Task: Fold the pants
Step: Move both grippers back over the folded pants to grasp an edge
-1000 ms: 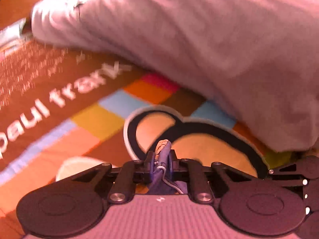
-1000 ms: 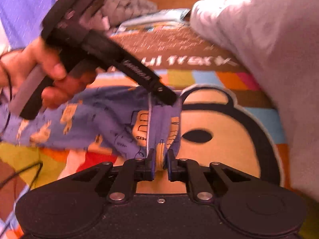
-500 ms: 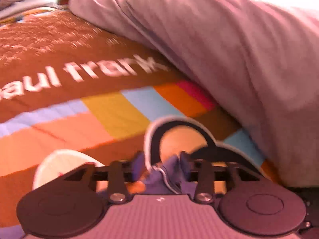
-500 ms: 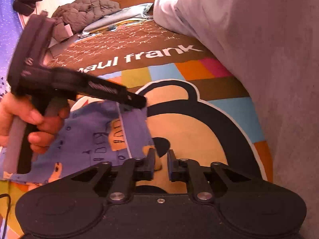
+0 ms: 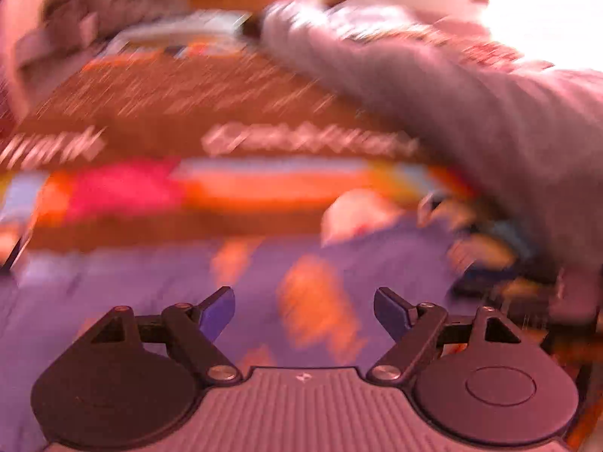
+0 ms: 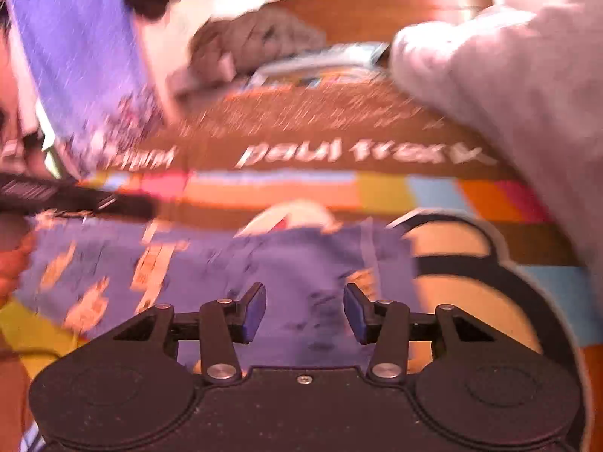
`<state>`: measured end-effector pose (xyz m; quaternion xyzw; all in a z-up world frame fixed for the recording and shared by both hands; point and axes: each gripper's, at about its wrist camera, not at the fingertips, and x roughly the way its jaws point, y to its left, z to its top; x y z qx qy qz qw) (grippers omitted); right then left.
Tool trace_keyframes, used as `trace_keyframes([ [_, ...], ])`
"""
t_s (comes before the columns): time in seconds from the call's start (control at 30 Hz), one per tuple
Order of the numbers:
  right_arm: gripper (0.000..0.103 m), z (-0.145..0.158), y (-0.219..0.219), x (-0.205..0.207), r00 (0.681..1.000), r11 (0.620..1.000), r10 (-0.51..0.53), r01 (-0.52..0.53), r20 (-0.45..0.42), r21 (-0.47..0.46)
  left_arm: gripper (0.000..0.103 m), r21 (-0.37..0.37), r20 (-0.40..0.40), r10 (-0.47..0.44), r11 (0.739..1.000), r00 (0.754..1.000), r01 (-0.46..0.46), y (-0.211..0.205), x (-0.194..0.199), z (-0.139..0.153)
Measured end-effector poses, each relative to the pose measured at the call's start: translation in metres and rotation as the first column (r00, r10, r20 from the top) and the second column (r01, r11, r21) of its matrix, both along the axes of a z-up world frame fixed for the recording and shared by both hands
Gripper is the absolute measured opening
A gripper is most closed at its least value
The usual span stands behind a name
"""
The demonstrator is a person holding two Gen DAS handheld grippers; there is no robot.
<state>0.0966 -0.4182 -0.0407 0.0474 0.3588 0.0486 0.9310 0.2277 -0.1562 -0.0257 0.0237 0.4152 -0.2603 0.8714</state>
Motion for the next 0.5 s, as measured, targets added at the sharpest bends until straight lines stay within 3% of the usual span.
trace_keyframes([
  [0.1,0.046,-0.009,0.002,0.008,0.996,0.991,-0.072,0.065,-0.058,-0.118,0.083,0.032,-0.075,0.136,0.99,0.988,-0.134,0.06,-0.013,-0.02],
  [0.2,0.031,-0.007,-0.005,0.011,0.986,0.971,-0.16,0.147,-0.055,-0.188,0.08,-0.004,-0.072,0.132,0.991,0.989,-0.132,0.109,-0.032,-0.02],
  [0.3,0.043,-0.008,0.0,0.009,0.971,0.931,-0.237,0.217,-0.033,-0.294,0.081,0.069,-0.07,0.078,0.995,0.995,-0.073,0.134,-0.045,-0.01],
  [0.4,0.053,0.002,0.015,-0.003,0.98,0.955,-0.197,0.194,0.009,-0.226,0.085,0.052,-0.058,0.057,0.997,0.997,-0.054,0.163,-0.048,0.01],
  [0.5,0.065,0.015,0.045,-0.003,0.993,0.991,-0.103,0.108,0.058,-0.078,0.086,0.024,-0.002,0.1,0.995,0.995,-0.1,0.188,-0.036,0.027],
])
